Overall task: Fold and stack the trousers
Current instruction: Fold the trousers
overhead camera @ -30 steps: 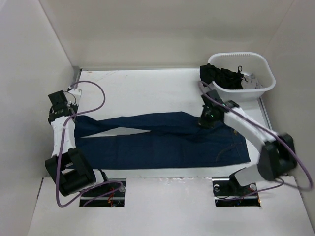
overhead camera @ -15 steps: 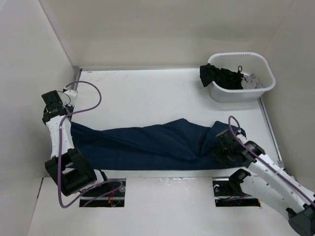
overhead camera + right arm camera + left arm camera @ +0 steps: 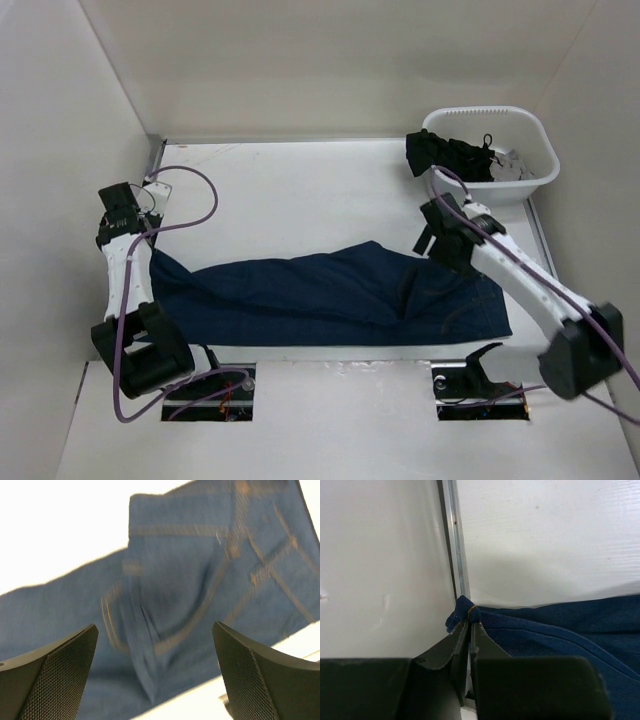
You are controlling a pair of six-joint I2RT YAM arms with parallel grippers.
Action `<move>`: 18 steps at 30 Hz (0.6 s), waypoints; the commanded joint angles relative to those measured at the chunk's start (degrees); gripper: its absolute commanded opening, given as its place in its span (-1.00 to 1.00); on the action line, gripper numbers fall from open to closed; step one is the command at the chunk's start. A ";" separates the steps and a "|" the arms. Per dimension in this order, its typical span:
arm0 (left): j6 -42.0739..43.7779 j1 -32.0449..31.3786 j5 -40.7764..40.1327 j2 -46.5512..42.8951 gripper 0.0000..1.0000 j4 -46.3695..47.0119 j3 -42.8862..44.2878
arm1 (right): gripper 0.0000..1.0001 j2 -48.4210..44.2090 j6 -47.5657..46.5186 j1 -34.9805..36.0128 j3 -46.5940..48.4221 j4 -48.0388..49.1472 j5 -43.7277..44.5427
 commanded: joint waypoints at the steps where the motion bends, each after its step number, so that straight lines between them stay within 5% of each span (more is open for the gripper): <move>1: -0.87 -0.84 1.08 -2.25 -0.98 1.86 -0.64 | 1.00 9.71 -10.36 -1.37 6.02 7.51 3.04; 8: -0.78 -1.28 0.38 -3.30 -0.98 3.70 -1.96 | 0.89 18.09 -12.93 -2.77 3.58 8.57 -2.22; 13: 0.01 -1.28 -0.76 -3.31 -0.98 3.79 -1.35 | -0.09 14.23 -11.96 -9.44 -0.82 8.39 -7.58; 18: 0.10 -0.67 -0.94 -2.87 -0.98 3.88 -0.21 | -0.82 13.52 -12.40 -14.28 -5.13 8.92 -13.90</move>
